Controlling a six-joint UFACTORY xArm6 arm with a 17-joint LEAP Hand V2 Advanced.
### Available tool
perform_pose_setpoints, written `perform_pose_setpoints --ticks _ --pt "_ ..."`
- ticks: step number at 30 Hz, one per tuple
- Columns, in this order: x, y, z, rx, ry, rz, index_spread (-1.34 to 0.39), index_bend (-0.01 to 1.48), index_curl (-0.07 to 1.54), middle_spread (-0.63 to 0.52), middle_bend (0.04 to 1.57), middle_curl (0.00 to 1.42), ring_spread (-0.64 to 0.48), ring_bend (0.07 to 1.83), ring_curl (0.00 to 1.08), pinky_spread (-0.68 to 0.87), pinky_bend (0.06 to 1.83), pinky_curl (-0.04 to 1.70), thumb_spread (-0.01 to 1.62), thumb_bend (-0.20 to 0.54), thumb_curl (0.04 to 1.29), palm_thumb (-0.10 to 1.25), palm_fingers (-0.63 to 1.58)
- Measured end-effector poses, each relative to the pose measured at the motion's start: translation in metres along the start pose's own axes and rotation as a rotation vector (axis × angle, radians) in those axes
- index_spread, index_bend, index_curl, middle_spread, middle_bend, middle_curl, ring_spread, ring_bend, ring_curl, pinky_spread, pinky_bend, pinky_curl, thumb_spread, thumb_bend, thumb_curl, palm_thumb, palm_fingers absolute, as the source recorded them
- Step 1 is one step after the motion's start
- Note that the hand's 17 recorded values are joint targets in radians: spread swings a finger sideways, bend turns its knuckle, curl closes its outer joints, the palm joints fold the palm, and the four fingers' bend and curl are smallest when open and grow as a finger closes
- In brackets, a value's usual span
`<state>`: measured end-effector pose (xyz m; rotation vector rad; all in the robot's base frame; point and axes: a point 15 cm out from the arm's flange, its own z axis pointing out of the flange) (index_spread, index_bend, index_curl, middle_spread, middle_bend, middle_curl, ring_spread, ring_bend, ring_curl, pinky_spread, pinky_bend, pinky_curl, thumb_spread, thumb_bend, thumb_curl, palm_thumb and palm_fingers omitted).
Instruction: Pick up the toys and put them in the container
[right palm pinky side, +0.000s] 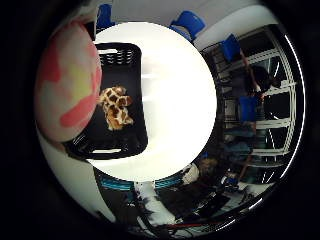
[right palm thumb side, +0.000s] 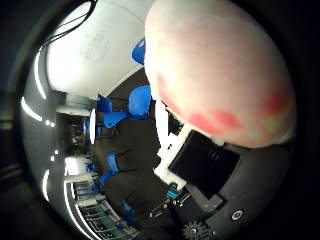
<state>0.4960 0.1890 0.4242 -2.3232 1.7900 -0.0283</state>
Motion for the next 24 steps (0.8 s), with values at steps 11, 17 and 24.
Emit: perform_pose_setpoints --ticks 11,17,24 --pt "0.000 0.017 0.005 -0.067 -0.001 -0.074 -0.50 0.18 0.45 0.00 0.26 0.42 0.22 0.53 0.31 0.51 0.68 0.62 1.15 -0.022 0.33 0.53 0.07" --pt "0.008 0.030 0.006 -0.120 -0.009 -0.083 -0.47 0.16 0.35 0.07 0.22 0.37 0.25 0.46 0.27 0.56 0.61 0.51 1.13 -0.021 0.31 0.53 0.04" --pt "0.031 0.063 -0.012 -0.199 -0.006 -0.053 -0.41 0.16 0.29 0.10 0.21 0.35 0.25 0.39 0.24 0.52 0.56 0.42 1.14 -0.020 0.30 0.52 0.03"
